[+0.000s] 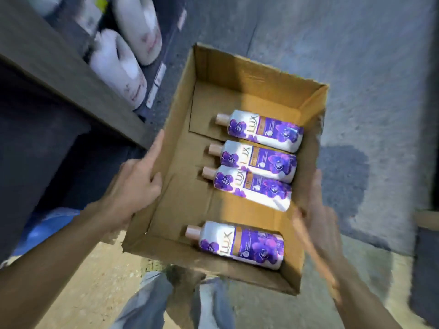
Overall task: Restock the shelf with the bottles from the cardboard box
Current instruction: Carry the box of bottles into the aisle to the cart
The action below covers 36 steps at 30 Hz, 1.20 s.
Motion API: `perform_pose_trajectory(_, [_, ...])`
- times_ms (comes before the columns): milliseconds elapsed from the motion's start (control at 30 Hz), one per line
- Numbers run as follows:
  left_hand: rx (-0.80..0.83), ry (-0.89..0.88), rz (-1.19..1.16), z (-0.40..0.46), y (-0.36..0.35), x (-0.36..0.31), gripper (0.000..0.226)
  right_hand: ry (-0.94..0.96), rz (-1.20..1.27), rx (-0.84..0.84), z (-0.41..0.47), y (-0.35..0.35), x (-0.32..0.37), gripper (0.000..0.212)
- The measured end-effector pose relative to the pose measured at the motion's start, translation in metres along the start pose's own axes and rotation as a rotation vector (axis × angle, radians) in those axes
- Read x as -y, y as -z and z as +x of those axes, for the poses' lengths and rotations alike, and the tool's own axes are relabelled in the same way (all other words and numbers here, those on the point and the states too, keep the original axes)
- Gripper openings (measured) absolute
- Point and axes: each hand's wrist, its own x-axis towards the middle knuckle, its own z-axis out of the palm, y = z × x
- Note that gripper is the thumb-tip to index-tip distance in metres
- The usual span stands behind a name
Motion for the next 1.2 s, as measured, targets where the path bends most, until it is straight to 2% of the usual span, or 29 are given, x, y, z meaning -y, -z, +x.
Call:
perform_pose_trajectory(133, [-0.034,-0.088,0.015,-0.015,0.103,-0.107,0.098,-0.035,0.023,-0.002,-0.004,0.143,0.034,0.092])
perform_pose_trajectory(167, [-0.042,-0.123,0.029,-0.021,0.130,-0.132,0.100,-0.044,0.043,0.000,-0.007,0.178,0.041,0.086])
perform_pose_trajectory(233, [-0.060,-0.194,0.076,-0.031,0.185,-0.183,0.104,-0.071,0.028,0.006,-0.013,0.249,0.056,0.055])
perform_pose_trajectory(267, [-0.066,-0.215,0.091,-0.036,0.213,-0.209,0.104,-0.091,0.026,0.003,-0.018,0.283,0.064,0.052])
perform_pose_trajectory(367, [-0.105,-0.246,0.127,-0.055,0.289,-0.289,0.104,0.001,0.103,-0.042,-0.040,0.385,0.100,0.087])
perform_pose_trajectory(500, [-0.186,-0.257,0.081,-0.071,0.358,-0.374,0.100,0.140,0.127,-0.132,-0.065,0.500,0.137,0.089])
perform_pose_trajectory(733, [-0.258,-0.389,0.006,-0.030,0.417,-0.475,0.092,0.166,0.166,-0.262,-0.024,0.608,0.151,0.088])
perform_pose_trajectory(833, [-0.267,-0.451,0.021,0.017,0.442,-0.516,0.091,0.110,0.135,-0.294,0.024,0.641,0.154,0.082])
perform_pose_trajectory(1033, [-0.267,-0.514,0.015,0.137,0.496,-0.599,0.090,0.143,0.108,-0.301,0.130,0.725,0.183,0.075])
perform_pose_trajectory(1200, [-0.260,-0.553,-0.043,0.231,0.533,-0.672,0.089,0.058,0.077,-0.369,0.232,0.788,0.194,0.083])
